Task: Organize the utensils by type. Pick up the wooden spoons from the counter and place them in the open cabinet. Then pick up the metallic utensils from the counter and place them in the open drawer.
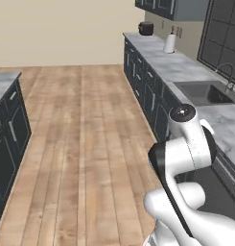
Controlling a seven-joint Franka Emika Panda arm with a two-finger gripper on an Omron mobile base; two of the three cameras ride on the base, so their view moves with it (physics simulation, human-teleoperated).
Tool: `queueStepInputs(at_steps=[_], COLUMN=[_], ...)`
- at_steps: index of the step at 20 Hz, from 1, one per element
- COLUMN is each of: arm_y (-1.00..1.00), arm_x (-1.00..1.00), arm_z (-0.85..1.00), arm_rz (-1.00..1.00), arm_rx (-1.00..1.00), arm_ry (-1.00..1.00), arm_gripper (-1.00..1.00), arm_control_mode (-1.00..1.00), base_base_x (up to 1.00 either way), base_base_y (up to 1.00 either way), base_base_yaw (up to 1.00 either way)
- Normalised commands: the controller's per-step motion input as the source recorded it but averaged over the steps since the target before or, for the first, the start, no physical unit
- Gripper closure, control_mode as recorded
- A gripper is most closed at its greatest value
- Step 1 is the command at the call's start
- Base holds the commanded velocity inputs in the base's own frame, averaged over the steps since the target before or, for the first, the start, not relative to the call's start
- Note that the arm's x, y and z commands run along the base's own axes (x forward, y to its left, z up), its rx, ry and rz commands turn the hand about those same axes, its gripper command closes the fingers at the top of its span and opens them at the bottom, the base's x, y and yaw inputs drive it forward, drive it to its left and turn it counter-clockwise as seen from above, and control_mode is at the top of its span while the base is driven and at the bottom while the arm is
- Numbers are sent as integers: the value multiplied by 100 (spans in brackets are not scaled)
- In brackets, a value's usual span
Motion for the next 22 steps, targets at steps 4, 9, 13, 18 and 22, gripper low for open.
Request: queueStepInputs(at_steps=[4,9,13,18,22], arm_y=[0,0,0,0,0], arm_x=[0,0,0,0,0], arm_z=[0,0,0,0,0], arm_rz=[0,0,0,0,0], arm_rx=[0,0,0,0,0], arm_ry=[0,0,0,0,0], arm_gripper=[-100,-100,-100,-100,-100], arm_control_mode=[100,100,100,100,100], base_base_x=[100,100,100,100,100], base_base_y=[27,43,61,59,43], base_base_yaw=[3,-6,-19,-21,-13])
